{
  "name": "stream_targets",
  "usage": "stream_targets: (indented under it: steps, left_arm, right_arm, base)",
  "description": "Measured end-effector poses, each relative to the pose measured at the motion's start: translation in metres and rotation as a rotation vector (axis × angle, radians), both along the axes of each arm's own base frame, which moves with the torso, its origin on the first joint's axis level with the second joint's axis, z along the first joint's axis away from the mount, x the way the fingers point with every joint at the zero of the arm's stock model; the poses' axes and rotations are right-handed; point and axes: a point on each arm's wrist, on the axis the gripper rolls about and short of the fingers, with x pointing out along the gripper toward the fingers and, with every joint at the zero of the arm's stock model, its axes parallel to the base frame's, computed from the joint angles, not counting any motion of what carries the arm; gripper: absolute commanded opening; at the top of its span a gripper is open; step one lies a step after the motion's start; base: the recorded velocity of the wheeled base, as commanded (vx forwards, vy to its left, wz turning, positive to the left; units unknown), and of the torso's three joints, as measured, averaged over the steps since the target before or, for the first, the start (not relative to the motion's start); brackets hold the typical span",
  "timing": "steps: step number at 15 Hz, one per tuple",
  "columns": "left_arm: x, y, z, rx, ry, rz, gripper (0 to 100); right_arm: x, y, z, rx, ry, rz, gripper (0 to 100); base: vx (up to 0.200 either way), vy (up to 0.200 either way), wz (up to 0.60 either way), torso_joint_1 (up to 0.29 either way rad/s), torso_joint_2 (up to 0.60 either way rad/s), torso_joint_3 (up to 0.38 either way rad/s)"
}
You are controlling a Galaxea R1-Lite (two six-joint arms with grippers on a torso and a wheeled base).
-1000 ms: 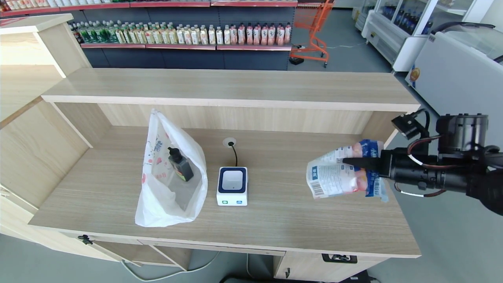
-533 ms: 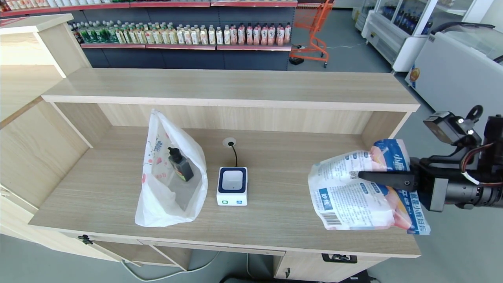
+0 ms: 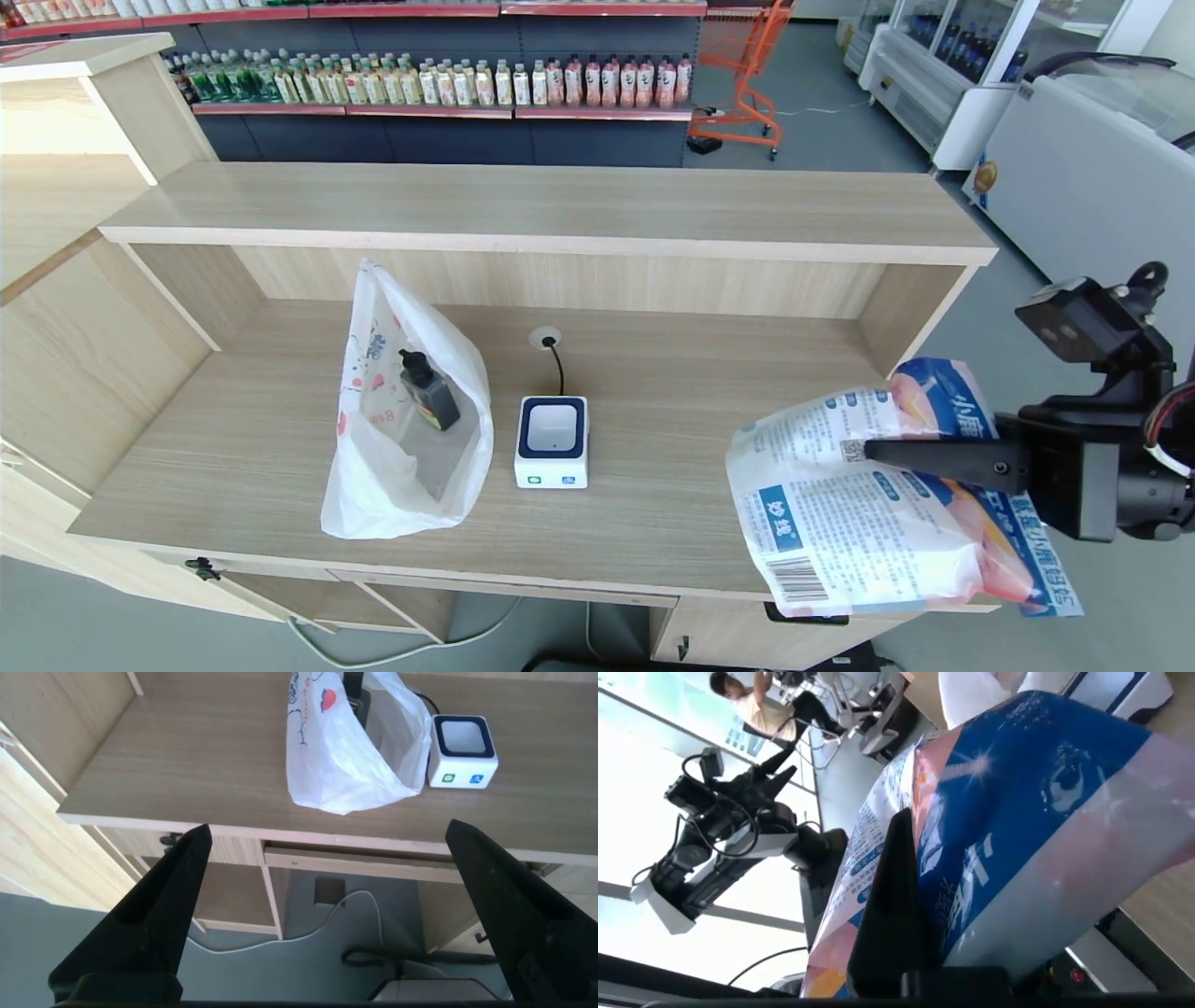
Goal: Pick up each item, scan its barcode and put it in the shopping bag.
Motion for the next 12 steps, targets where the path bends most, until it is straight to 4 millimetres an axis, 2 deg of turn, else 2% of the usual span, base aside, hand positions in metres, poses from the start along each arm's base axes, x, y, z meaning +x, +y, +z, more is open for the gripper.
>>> stream_targets:
  steps: [5,12]
  left_arm:
    - [0.0,0.0,0.0,0.0,0.0,0.001,100]
    - [0.0,0.0,0.0,0.0,0.0,0.0,100]
  right_arm:
    - [-0.01,0.009,-0.006,-0.005,0.034,0.053,0]
    - [-0.003,0.021,-0.01,-0.012,0.054,0.096,0]
  base:
    - [0.0,0.0,0.0,0.0,0.0,0.0]
    - [0.0,0.0,0.0,0.0,0.0,0.0]
